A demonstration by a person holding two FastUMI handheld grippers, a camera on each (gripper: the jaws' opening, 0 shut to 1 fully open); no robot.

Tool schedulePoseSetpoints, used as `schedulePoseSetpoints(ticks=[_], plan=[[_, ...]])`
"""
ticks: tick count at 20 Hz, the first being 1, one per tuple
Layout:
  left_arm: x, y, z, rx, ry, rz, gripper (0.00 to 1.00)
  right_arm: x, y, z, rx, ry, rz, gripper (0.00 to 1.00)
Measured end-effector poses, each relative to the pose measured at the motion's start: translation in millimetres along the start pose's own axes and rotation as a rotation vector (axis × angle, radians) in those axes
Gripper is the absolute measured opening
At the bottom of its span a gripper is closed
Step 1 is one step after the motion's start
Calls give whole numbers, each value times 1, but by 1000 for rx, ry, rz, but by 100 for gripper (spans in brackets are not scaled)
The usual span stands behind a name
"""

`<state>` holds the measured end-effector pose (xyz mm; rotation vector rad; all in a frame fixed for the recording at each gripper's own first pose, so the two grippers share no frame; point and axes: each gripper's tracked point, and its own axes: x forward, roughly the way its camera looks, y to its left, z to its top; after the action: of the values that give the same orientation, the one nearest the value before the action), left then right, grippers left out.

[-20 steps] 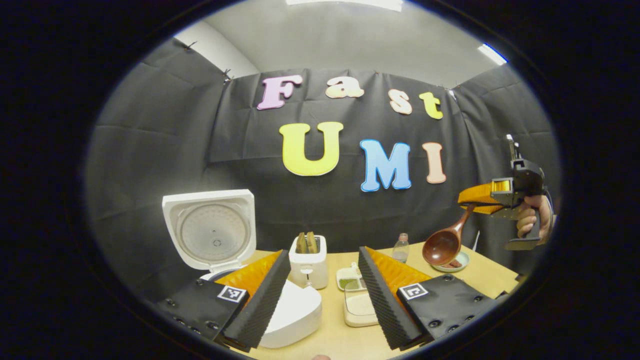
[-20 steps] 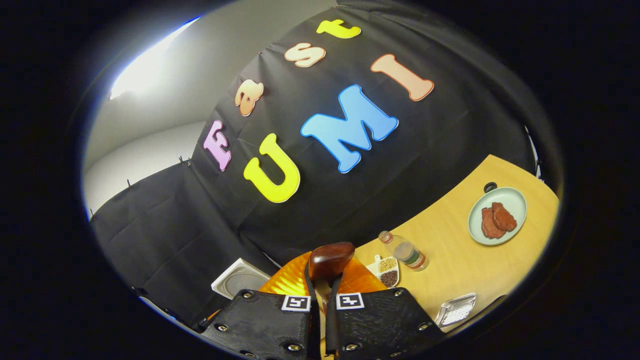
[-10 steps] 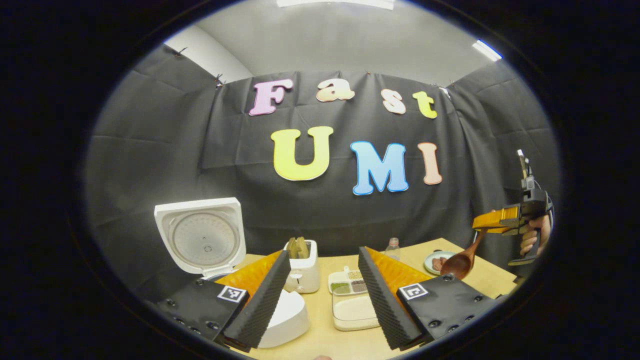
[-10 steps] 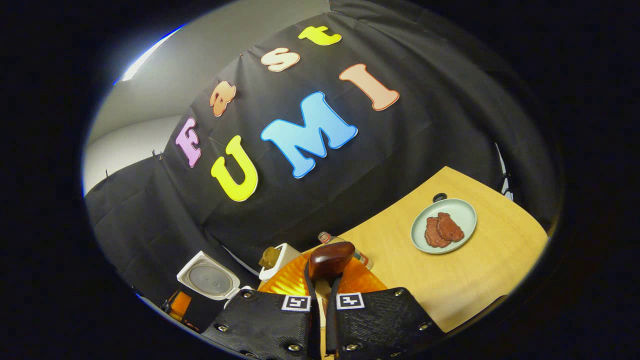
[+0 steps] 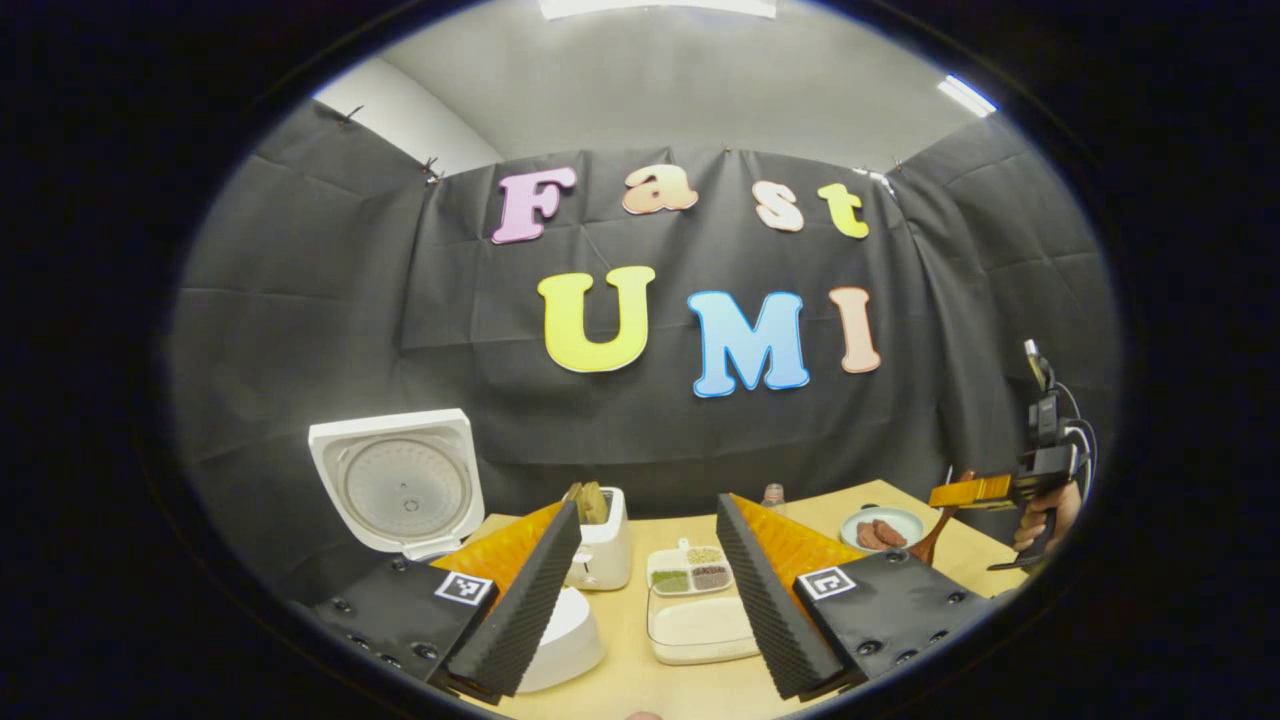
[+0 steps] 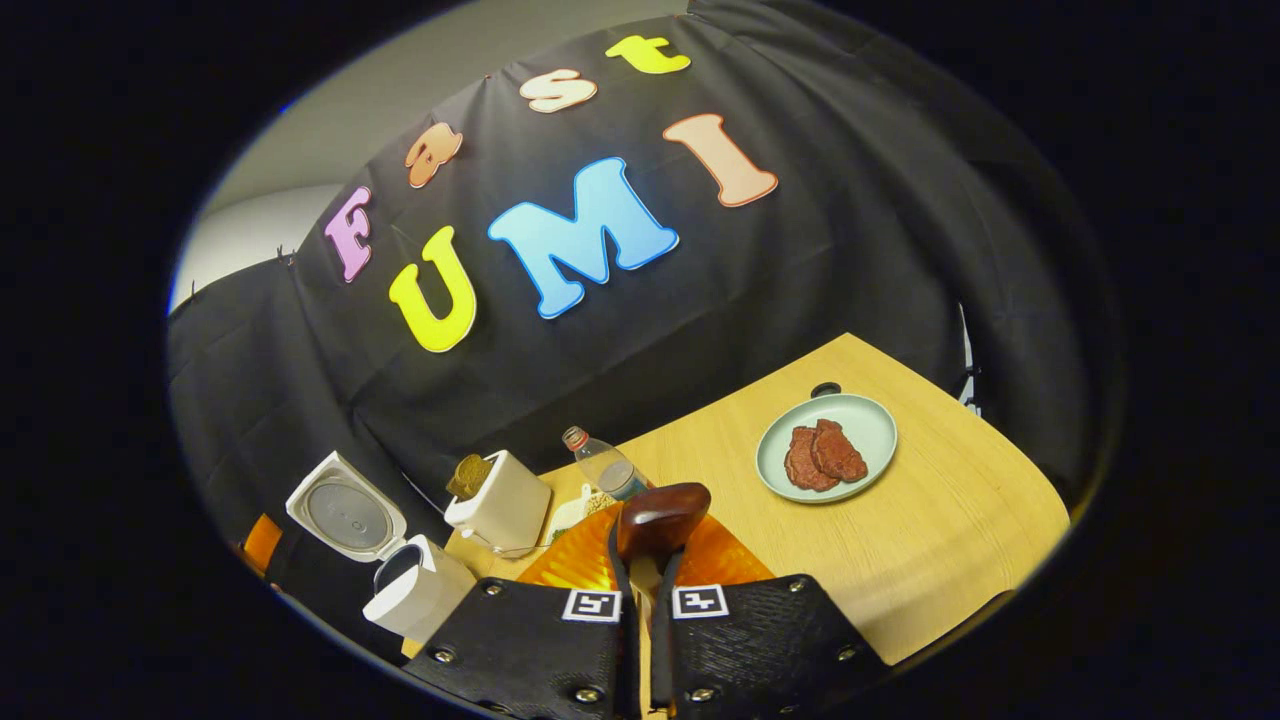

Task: Close the left gripper, press the button to open the rice cooker; take a wooden spoon from the chopstick holder with the right hand, scoop a spoonful of rice and pour it into the rice cooker, then put the wooden spoon back into the chopstick holder.

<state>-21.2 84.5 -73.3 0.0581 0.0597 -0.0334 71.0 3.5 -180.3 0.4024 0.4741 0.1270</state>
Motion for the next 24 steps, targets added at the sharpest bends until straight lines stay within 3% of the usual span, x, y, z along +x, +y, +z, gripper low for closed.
schedulePoseSetpoints(ticks=[5,9,12,14,16,18,19,20,21,22,24], plan=[[-12,-2,3,26,3,14,92,14,-11,-28,10,30,-45,5],[-19,3,-2,25,7,37,95,29,-17,-53,-46,75,-107,4],[-24,7,-7,12,21,49,92,42,-18,-67,-87,81,-134,4],[-27,12,-10,12,30,62,95,50,-19,-78,-105,105,-142,5],[-29,14,-9,6,28,63,92,45,-21,-84,-123,119,-138,8],[-30,14,-8,9,19,61,92,36,-27,-84,-168,115,-141,34],[-30,13,-6,9,10,61,95,27,-39,-79,-191,106,-180,66],[-29,12,-5,6,5,59,92,15,-48,-73,-209,85,-201,99],[-28,12,-4,6,3,60,92,4,-46,-64,-210,52,-205,92],[-25,11,-4,2,-1,52,92,-10,-43,-51,-230,6,-215,98],[-20,8,-5,-16,-1,32,92,-38,-35,-22,-301,-88,-229,98]])
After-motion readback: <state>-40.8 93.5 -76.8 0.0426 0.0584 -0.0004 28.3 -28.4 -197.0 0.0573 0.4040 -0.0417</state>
